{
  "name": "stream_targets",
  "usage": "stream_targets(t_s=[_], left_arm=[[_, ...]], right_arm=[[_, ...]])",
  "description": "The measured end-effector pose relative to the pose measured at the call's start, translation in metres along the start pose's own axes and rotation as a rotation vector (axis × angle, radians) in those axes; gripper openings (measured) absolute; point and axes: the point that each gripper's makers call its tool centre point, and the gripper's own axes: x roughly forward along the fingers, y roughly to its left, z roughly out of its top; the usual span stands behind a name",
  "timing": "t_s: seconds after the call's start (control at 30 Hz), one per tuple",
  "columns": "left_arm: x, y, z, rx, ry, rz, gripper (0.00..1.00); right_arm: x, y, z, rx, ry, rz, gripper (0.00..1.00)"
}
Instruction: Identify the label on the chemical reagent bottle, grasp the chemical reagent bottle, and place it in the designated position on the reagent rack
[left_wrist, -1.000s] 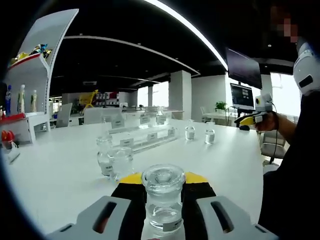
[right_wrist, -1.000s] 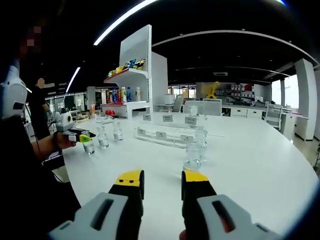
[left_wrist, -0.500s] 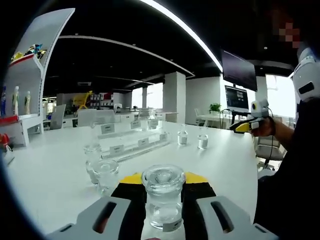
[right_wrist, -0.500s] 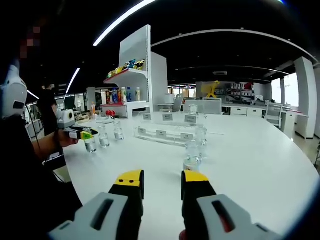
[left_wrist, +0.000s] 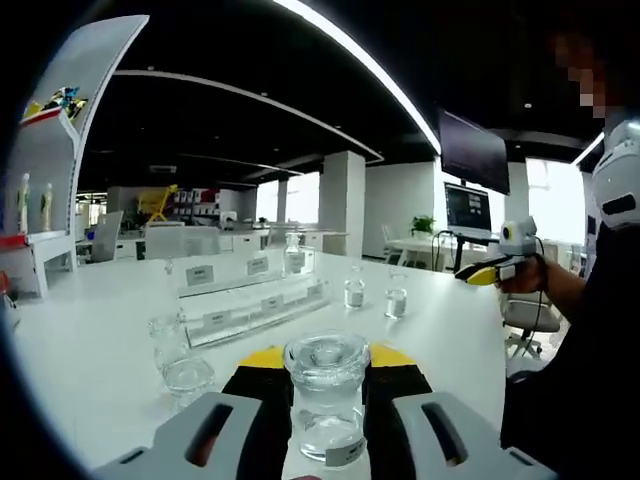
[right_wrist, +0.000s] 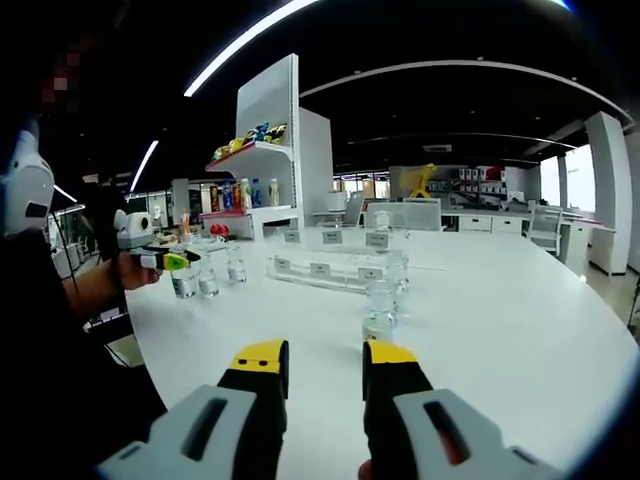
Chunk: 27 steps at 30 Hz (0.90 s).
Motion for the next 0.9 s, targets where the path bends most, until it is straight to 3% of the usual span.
stream_targets(t_s=[0.23, 0.47, 0.9], left_arm=[[0.017, -0.003, 0.014, 0.006, 0.001, -0.012, 0.27], [0.034, -0.002, 0.016, -0.003, -0.004, -0.028, 0.27], [0.049, 0.002, 0.029, -0.018, -0.008, -0.034, 0.27]], right_arm=[[-0.003, 0.002, -0.002, 0.002, 0.001, 0.010, 0.29], [-0.006, 0.002, -0.006, 0.001, 0.011, 0.021, 0.29], [-0.009, 0.006, -0.012, -0.001, 0.027, 0.046, 0.29]])
